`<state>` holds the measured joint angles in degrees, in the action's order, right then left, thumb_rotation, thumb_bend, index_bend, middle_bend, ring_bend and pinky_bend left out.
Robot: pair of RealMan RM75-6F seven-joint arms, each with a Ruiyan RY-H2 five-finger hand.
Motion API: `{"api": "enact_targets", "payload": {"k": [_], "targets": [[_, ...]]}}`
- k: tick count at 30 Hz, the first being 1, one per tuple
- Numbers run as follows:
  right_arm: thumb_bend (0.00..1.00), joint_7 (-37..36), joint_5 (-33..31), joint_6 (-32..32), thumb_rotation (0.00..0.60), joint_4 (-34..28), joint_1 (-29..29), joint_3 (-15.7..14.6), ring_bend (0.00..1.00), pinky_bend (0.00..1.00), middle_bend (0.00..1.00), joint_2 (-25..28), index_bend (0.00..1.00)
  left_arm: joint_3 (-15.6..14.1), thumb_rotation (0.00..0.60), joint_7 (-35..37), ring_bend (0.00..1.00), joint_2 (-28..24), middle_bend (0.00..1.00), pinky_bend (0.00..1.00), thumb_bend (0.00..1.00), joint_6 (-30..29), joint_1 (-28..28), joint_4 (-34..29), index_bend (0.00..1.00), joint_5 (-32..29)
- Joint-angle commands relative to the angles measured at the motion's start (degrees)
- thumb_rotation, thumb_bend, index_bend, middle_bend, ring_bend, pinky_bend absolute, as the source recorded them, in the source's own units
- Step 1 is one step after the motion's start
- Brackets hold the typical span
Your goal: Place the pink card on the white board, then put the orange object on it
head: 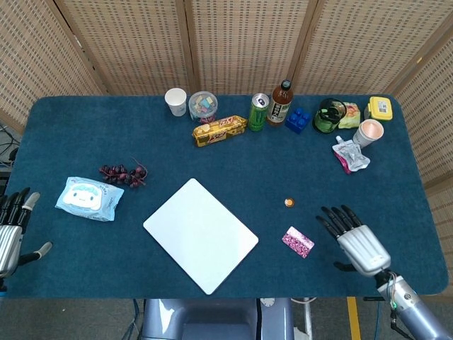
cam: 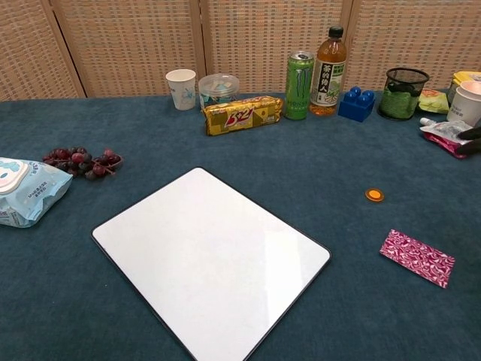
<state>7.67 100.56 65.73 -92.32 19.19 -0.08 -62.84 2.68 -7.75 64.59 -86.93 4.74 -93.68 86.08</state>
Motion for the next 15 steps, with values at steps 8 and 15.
{"api": "enact_targets", "payload": {"k": [8, 15], "targets": [[0.0, 5.5, -0.8, -18.6, 0.6, 3.7, 12.9, 1.3, 0.0, 0.0, 0.0, -3.4, 0.1, 0.7, 0.6, -1.2, 0.0, 0.5, 0.0, 0.0, 0.0, 2.5, 0.9, 0.2, 0.0, -2.7], [0.0, 9.1, -3.9, -22.4, 0.6, 5.1, 15.1, 1.4, 0.0, 0.0, 0.0, -6.7, 0.13, 0.9, 0.6, -1.5, 0.0, 0.5, 0.0, 0.0, 0.0, 3.4, 1.3, 0.2, 0.0, -3.5]]}}
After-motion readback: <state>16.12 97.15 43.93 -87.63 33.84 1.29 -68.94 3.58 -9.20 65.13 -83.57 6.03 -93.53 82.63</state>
